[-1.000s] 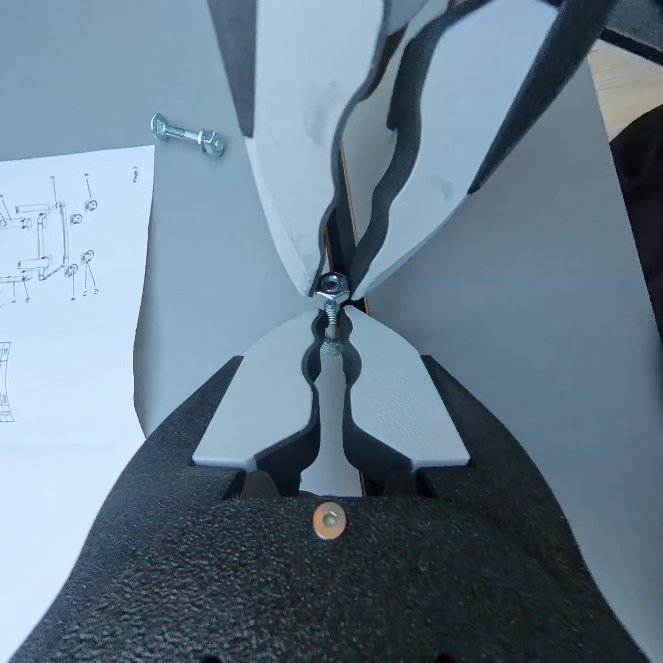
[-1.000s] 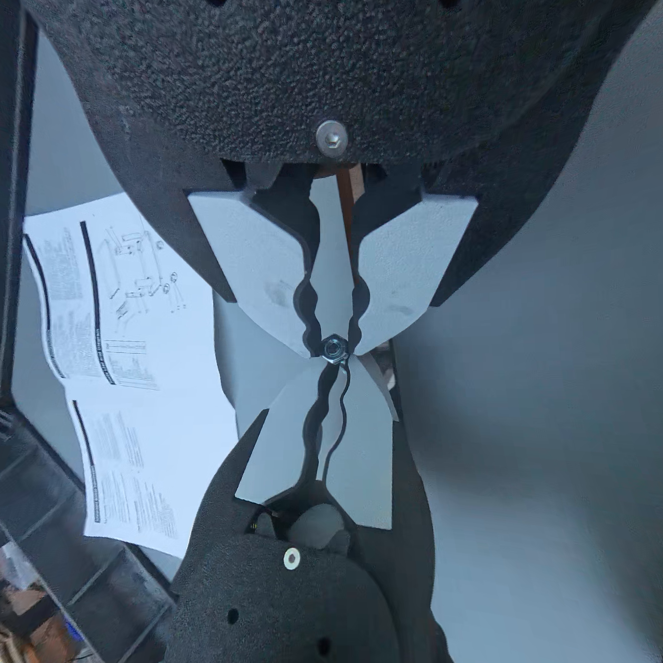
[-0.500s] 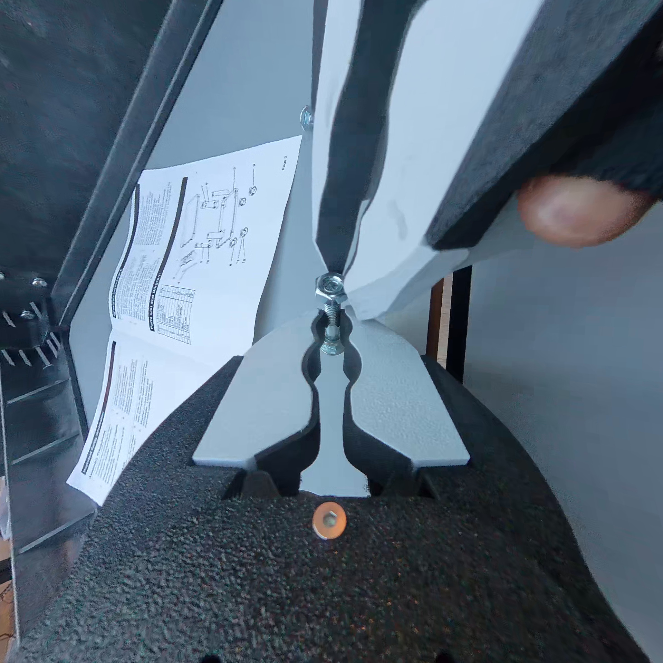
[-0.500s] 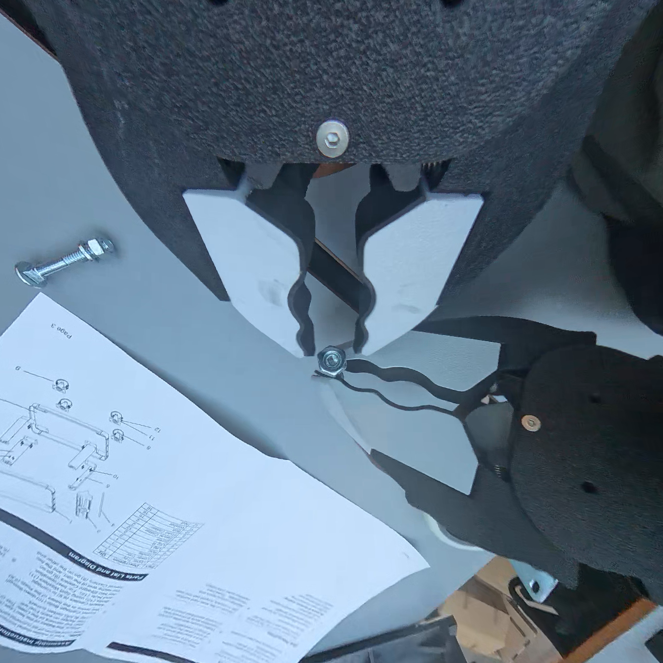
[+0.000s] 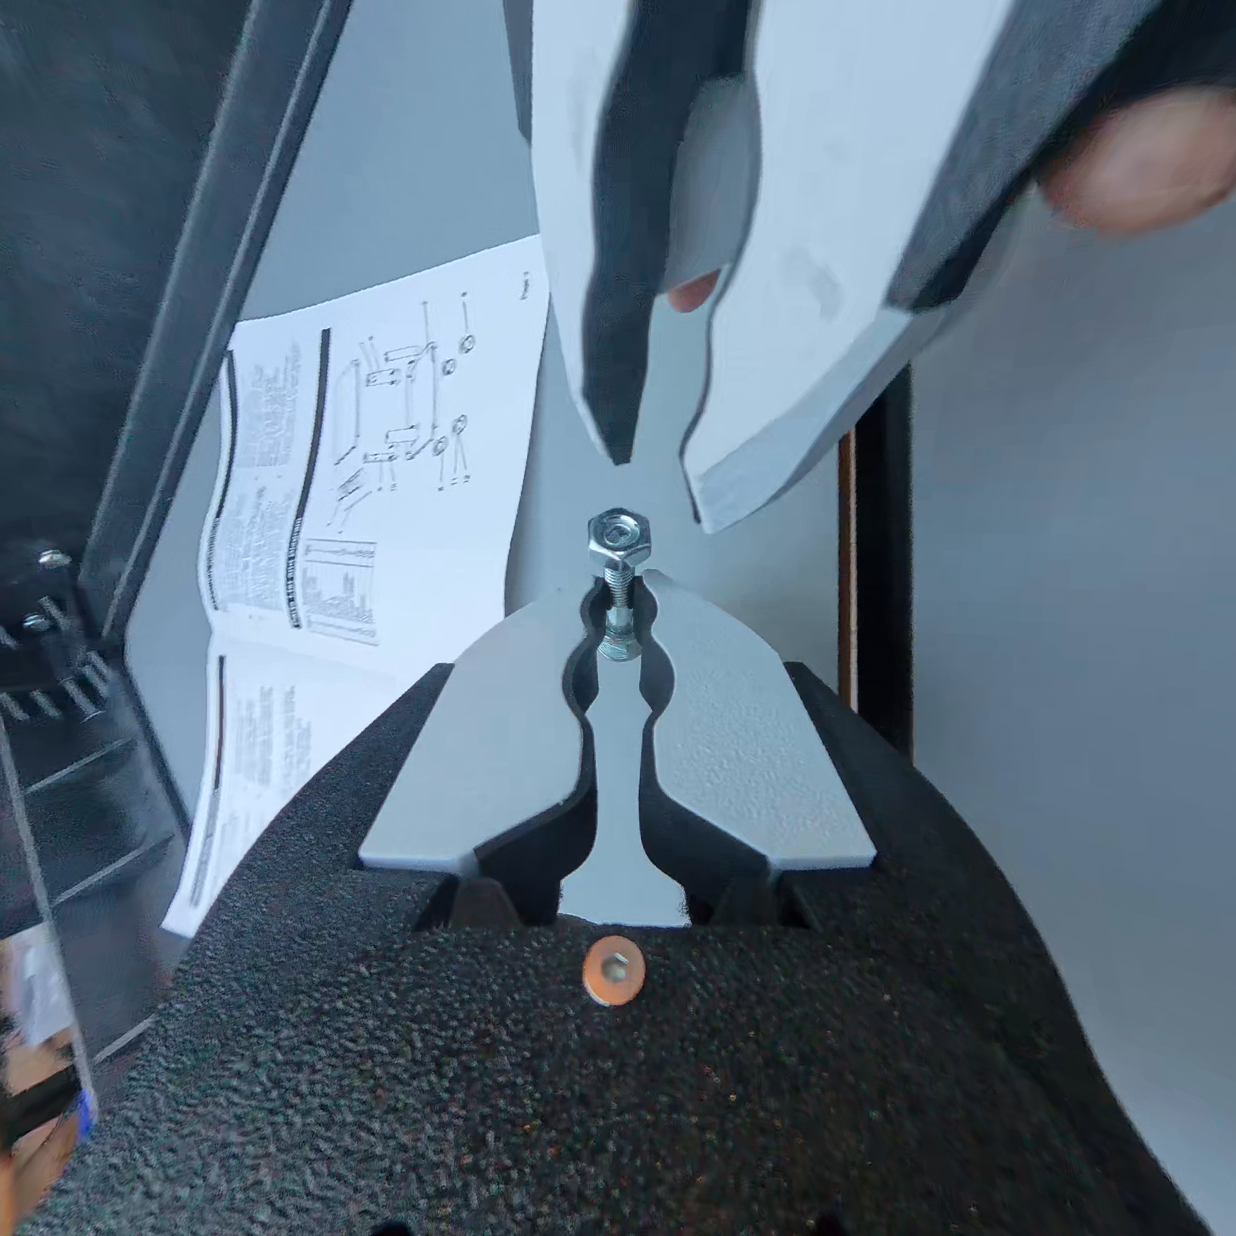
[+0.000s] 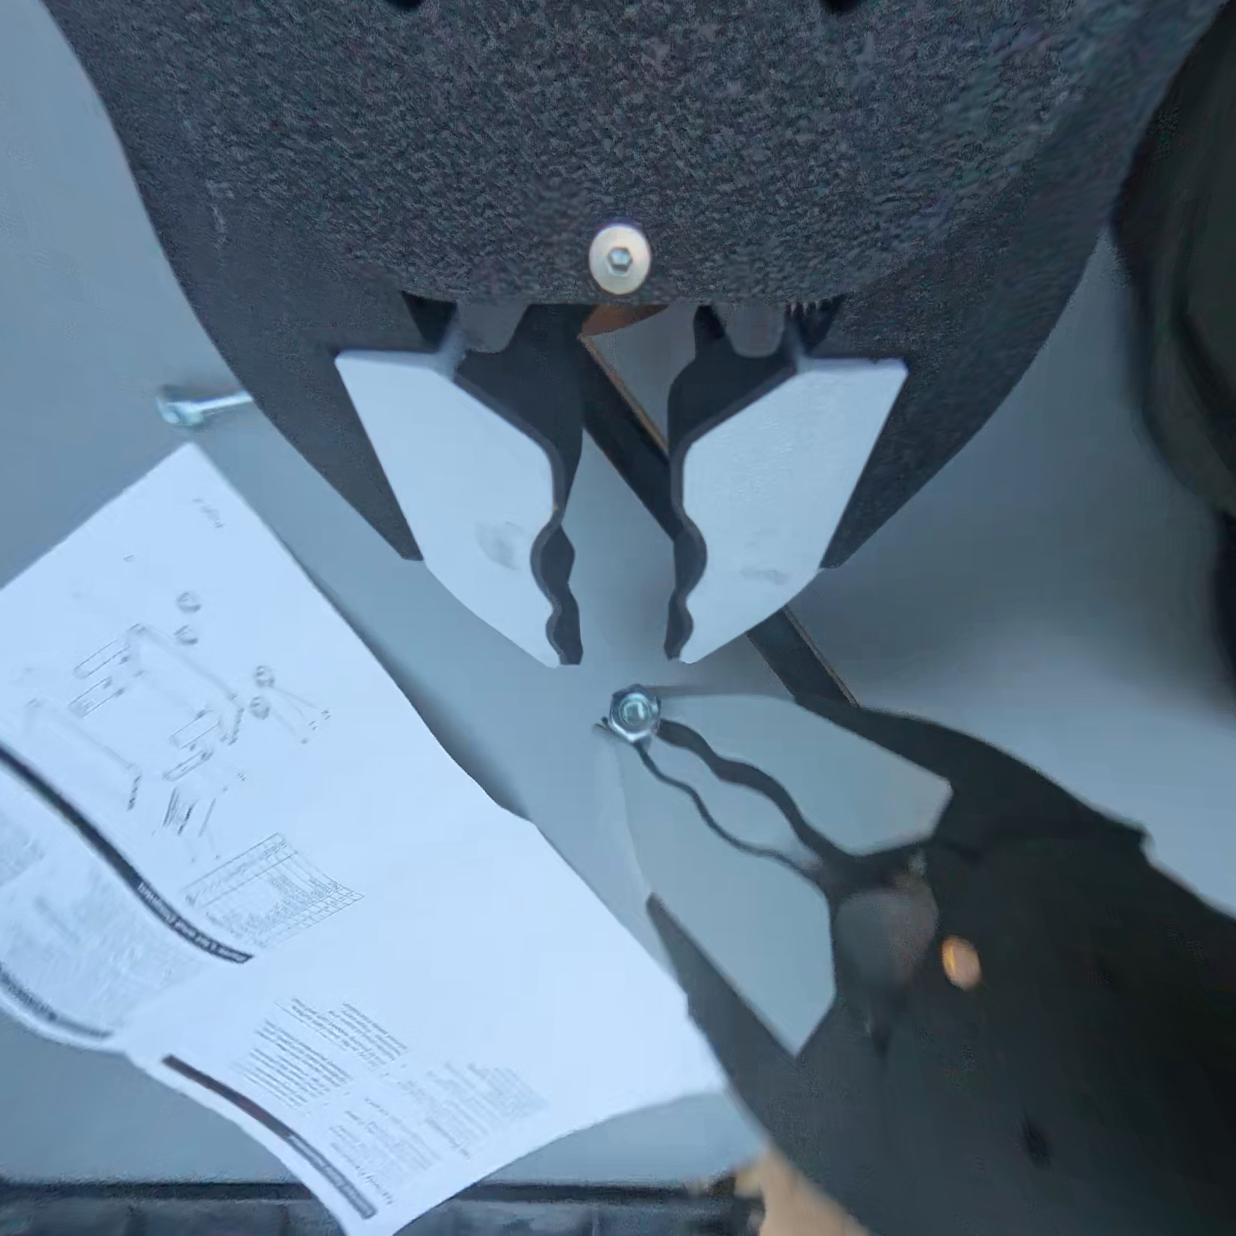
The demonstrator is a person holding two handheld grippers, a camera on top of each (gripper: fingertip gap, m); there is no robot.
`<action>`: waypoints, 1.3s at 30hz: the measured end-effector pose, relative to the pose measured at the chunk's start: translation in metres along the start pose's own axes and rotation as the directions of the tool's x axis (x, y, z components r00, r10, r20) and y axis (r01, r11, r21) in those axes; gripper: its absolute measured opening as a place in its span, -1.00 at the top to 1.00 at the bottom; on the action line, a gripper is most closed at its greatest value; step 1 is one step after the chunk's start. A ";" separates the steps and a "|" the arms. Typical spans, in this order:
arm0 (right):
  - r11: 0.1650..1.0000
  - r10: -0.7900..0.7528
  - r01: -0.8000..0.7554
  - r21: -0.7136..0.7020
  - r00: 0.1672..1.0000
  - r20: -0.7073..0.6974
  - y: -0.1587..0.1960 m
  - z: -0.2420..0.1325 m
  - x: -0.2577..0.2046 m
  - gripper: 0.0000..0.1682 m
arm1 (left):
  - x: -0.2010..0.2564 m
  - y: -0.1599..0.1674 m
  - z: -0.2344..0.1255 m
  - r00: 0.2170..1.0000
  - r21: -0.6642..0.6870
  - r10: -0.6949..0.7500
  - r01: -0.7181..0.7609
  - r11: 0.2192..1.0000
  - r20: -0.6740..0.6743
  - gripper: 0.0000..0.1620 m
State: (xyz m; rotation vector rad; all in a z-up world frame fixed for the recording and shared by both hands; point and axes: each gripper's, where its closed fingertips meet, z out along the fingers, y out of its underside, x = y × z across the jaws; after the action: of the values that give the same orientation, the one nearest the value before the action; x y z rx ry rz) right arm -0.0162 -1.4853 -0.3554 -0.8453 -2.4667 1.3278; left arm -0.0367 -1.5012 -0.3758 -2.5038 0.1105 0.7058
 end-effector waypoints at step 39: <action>0.968 0.230 -0.243 0.060 0.958 0.170 -0.004 0.008 0.015 0.55 | -0.005 -0.005 0.005 0.999 0.016 0.045 -0.045 0.999 0.014 0.91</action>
State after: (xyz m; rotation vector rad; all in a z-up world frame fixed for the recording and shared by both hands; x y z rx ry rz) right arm -0.0329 -1.4838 -0.3578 -1.0818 -2.4719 1.6249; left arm -0.0422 -1.4949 -0.3749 -2.4869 0.1672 0.7374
